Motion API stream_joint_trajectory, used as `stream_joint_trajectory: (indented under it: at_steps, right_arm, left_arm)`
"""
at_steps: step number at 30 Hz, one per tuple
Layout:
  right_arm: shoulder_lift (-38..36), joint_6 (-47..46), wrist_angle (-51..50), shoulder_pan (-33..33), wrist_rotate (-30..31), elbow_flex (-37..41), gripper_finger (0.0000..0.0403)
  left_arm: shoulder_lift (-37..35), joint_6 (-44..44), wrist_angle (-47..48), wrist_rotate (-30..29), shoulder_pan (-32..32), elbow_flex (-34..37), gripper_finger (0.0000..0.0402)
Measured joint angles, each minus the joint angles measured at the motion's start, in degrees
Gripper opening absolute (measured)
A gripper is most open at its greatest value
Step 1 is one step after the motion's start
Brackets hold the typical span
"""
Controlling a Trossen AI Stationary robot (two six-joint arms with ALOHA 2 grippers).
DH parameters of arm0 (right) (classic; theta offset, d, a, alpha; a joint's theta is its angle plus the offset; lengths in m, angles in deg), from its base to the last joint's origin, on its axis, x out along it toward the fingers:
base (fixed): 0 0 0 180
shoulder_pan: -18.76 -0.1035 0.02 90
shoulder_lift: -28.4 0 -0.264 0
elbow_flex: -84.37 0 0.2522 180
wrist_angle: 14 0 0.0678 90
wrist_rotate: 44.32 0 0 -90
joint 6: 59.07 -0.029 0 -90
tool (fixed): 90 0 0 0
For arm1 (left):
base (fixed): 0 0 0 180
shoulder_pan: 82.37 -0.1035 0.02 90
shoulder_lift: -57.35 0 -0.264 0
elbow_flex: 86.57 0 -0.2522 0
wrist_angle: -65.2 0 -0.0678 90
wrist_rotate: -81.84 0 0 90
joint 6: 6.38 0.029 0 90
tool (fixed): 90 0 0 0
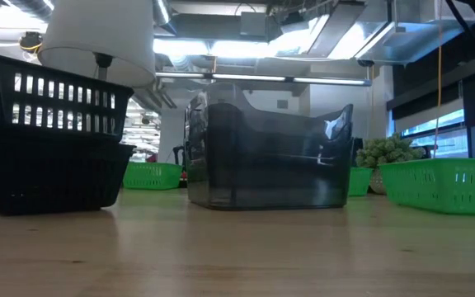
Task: Stack baskets by color
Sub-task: Stack the top black bin on top of the bottom black bin
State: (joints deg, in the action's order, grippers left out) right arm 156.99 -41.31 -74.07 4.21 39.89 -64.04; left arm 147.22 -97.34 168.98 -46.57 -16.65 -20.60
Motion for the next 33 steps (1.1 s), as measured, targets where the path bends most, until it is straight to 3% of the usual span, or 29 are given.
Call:
stream_joint_trajectory:
  at_steps: [6, 25, 33]
  right_arm:
    - [1.4, 7.94, 0.57, 0.02, 0.07, 0.06, 0.0077]
    - [8.66, 15.54, 2.43, 2.22, -3.56, 0.09, 0.0077]
    - [9.96, 15.81, 2.15, 3.63, -11.14, 0.09, 0.0077]
  left_arm:
    - [0.0, 0.0, 0.0, 0.02, 2.34, 0.0, 0.0082]
    - [0.0, -0.64, 0.0, -0.29, 4.58, 0.0, 0.0082]
    - [0.0, -1.99, 0.0, -0.29, 4.54, 0.0, 0.0082]
